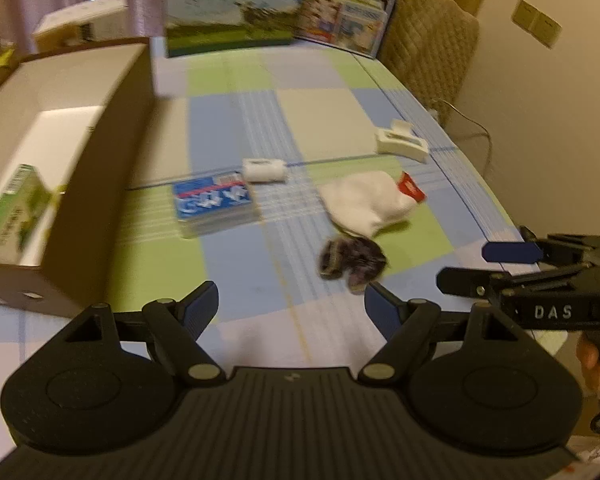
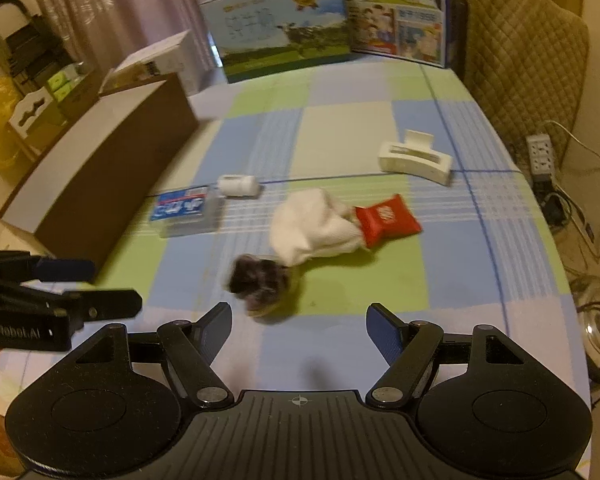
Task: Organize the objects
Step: 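Move both tools back over the items on the tablecloth, then grasp the dark fabric pouch with the left tool and lift it, then carry pouch toward brown box with left tool while right tool grasps white sock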
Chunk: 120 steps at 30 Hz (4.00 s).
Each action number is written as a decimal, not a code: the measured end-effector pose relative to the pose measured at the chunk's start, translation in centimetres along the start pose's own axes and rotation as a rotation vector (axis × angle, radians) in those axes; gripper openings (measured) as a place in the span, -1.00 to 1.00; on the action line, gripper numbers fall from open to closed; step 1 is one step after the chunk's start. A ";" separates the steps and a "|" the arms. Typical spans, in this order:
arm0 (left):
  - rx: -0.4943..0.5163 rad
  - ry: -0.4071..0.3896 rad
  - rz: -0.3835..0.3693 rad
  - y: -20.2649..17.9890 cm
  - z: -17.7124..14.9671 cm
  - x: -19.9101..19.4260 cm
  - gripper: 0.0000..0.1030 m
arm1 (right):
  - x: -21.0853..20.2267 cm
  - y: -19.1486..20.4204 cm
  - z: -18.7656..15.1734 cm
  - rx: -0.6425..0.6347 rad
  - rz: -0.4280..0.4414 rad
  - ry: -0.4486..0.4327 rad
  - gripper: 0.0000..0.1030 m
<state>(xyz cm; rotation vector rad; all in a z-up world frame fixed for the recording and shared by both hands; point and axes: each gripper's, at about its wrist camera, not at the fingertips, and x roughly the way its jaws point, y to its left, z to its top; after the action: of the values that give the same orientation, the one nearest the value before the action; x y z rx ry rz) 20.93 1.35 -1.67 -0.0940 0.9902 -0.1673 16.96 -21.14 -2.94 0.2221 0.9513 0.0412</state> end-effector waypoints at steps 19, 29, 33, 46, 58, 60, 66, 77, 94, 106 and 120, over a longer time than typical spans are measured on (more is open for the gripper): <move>0.094 0.066 -0.043 -5.7 1.5 9.3 0.48 | 0.2 -8.2 -0.5 0.092 -0.068 0.000 0.39; 0.107 0.108 0.004 -6.6 2.3 13.5 0.31 | 0.5 -10.3 -0.5 0.102 -0.061 0.008 0.39; 0.102 0.118 0.023 -6.5 2.3 14.4 0.17 | 0.7 -10.6 -0.2 0.095 -0.047 0.005 0.39; 0.055 0.059 0.031 -5.1 1.3 12.5 -0.52 | 2.8 -8.7 1.9 -0.023 0.048 -0.005 0.39; -0.131 -0.045 0.157 -0.8 0.8 6.8 -0.53 | 6.6 -5.0 5.3 -0.206 0.177 -0.055 0.37; -0.160 -0.064 0.182 -0.2 0.7 5.7 -0.53 | 7.4 -4.5 5.8 -0.247 0.197 -0.061 0.31; -0.234 -0.110 0.243 1.2 -0.2 2.6 -0.53 | 9.9 -3.6 6.8 -0.345 0.224 -0.043 0.08; -0.344 -0.150 0.330 2.7 -3.0 -1.9 -0.53 | 11.5 -3.1 6.2 -0.474 0.205 -0.012 -0.84; -0.298 -0.246 0.296 5.6 -1.6 -7.6 -0.53 | 2.1 2.6 7.5 -0.336 0.302 -0.148 -0.86; -0.254 -0.297 0.270 12.1 -0.4 -11.2 -0.53 | -0.5 12.5 8.9 -0.312 0.410 -0.235 -0.86; -0.175 -0.297 0.250 21.5 3.4 -11.1 -0.52 | 6.1 26.0 12.4 -0.352 0.348 -0.247 -0.86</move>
<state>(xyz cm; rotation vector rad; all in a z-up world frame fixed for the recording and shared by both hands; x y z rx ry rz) 19.91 24.54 5.95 -0.1498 0.7103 0.1598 32.15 2.99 4.48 0.0617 0.6378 0.4871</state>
